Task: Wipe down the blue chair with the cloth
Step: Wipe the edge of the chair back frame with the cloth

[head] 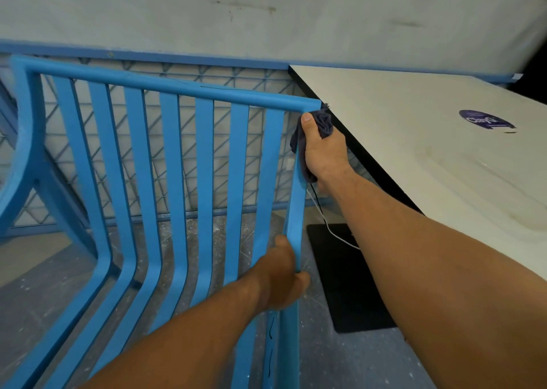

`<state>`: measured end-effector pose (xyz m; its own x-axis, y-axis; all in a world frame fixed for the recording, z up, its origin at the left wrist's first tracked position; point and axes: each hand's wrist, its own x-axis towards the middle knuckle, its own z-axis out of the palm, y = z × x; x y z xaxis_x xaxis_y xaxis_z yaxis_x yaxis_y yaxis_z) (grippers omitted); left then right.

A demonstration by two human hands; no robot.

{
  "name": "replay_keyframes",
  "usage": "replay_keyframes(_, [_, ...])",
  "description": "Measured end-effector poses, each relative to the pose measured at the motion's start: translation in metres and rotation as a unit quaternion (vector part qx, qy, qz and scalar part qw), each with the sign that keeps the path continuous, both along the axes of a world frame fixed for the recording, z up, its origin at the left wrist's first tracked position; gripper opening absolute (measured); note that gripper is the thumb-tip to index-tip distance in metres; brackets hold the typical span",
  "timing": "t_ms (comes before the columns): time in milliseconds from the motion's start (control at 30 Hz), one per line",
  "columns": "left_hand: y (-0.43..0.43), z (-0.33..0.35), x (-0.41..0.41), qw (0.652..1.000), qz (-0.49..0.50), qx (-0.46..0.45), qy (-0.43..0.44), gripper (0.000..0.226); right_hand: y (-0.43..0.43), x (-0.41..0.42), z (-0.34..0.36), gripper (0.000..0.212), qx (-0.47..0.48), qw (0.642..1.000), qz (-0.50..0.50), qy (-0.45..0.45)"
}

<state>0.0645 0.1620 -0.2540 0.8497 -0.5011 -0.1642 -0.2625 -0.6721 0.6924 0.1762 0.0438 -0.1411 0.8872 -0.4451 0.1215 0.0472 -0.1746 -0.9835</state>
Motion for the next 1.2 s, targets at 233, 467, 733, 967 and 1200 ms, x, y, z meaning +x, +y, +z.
replay_keyframes(233, [-0.009, 0.021, -0.030, 0.986, 0.146, 0.040, 0.072, 0.029, 0.000, -0.022, -0.011, 0.036, -0.030, 0.999, -0.003, 0.017])
replay_keyframes(467, [0.000, 0.004, -0.133, 0.973, 0.227, 0.035, 0.018, 0.037, 0.010, -0.107, -0.091, 0.036, -0.009, 0.996, 0.023, 0.089])
replay_keyframes(733, [0.008, 0.003, -0.199, 0.965, 0.259, 0.051, -0.005, 0.034, 0.033, -0.150, -0.111, 0.048, 0.184, 0.950, 0.062, 0.244])
replay_keyframes(967, [0.022, 0.004, -0.186, 0.972, 0.229, 0.049, -0.021, 0.023, 0.043, -0.153, -0.110, 0.041, 0.204, 0.953, 0.044, 0.218])
replay_keyframes(1200, [0.093, 0.010, -0.175, 0.972, 0.182, 0.136, -0.058, 0.034, 0.082, -0.155, -0.115, 0.037, 0.210, 0.957, 0.040, 0.197])
